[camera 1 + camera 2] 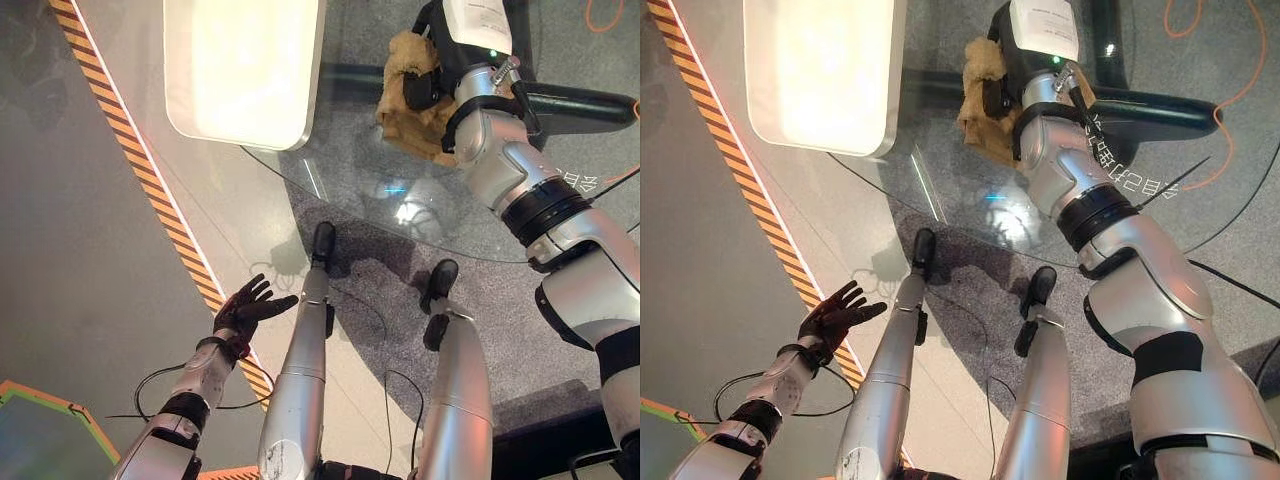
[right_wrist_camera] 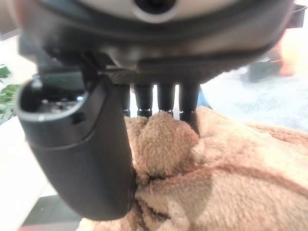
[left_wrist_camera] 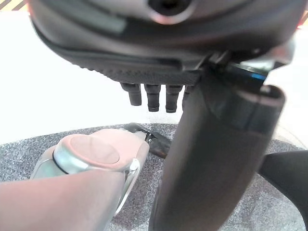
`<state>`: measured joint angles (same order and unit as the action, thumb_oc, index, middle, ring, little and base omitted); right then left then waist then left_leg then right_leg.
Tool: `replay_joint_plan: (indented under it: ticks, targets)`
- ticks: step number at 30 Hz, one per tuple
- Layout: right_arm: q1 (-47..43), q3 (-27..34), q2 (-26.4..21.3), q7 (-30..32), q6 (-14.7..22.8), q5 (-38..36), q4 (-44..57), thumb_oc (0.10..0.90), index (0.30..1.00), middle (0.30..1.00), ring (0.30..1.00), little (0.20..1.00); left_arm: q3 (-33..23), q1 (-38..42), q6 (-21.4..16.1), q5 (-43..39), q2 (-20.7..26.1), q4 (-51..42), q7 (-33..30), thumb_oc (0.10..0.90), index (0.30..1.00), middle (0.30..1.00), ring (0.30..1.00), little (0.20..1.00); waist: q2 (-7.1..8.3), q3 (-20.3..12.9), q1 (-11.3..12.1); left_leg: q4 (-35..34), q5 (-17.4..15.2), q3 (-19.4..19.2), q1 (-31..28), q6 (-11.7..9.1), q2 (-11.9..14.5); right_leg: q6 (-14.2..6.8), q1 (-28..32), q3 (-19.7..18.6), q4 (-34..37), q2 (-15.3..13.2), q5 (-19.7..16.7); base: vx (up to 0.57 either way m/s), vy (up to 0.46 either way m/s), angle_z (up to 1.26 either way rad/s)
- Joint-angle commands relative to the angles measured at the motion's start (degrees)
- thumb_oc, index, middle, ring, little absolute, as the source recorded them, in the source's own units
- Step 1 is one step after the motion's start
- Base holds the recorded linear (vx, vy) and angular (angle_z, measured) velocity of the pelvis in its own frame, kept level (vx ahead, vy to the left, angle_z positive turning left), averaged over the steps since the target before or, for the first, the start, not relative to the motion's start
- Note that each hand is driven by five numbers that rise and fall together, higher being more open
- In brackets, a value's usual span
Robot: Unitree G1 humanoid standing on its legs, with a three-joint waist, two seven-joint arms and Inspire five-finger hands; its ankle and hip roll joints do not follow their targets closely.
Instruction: Wipe the table with a cloth and put it in the basket.
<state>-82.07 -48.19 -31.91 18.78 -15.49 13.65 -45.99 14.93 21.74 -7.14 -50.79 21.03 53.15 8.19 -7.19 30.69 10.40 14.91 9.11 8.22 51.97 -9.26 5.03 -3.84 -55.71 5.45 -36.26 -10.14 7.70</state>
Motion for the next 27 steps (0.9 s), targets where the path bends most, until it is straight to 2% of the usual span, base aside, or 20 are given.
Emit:
replay_joint_plan:
  ticks: [1,11,18,27]
  targets:
    - [-6.3,-1.9,5.8,-0.1,4.2,3.4,8.9,0.1,0.3,0.3,0.3,0.2,1.8,-2.9,-1.9,0.7,1.2,0.6,-0.7,0.8,0.9,0.9,0.9,0.9,-1.13,-0.9,1.3,3.9,-5.8,-4.8,-0.5,7.8,-8.7,2.0,3.6,6.6,10.2,3.7,-4.3,0.0,0.005,0.03]
    - [-6.4,-3.4,5.8,-0.3,0.8,5.5,7.5,0.1,0.3,0.3,0.3,0.2,2.1,-2.3,-1.6,0.5,1.6,0.9,-0.4,0.8,0.9,0.9,0.9,0.9,-1.09,-0.9,1.5,3.8,-5.7,-4.7,-0.4,7.9,-8.6,1.9,3.6,6.8,10.2,3.5,-4.5,0.0,0.0,0.0]
    - [-9.4,-5.3,2.0,8.2,-1.8,1.0,-3.1,0.1,0.3,0.3,0.3,0.2,2.6,-2.7,-2.0,0.1,2.4,1.3,0.2,0.8,0.9,0.9,0.9,0.9,-1.03,-0.9,1.9,3.9,-5.7,-4.6,0.0,7.8,-8.4,1.7,3.5,7.1,10.3,3.1,-4.9,0.0,0.0,0.0]
    - [-13.3,-4.5,-6.4,15.5,-1.1,-2.9,-15.7,0.1,0.3,0.3,0.3,0.2,3.0,-3.4,-1.5,-1.9,4.2,-0.1,0.1,0.8,0.9,0.9,0.9,0.9,-0.49,-0.9,1.7,4.2,-6.1,-4.3,0.7,8.0,-8.0,1.5,3.1,7.4,10.1,2.9,-5.2,0.0,0.0,0.06]
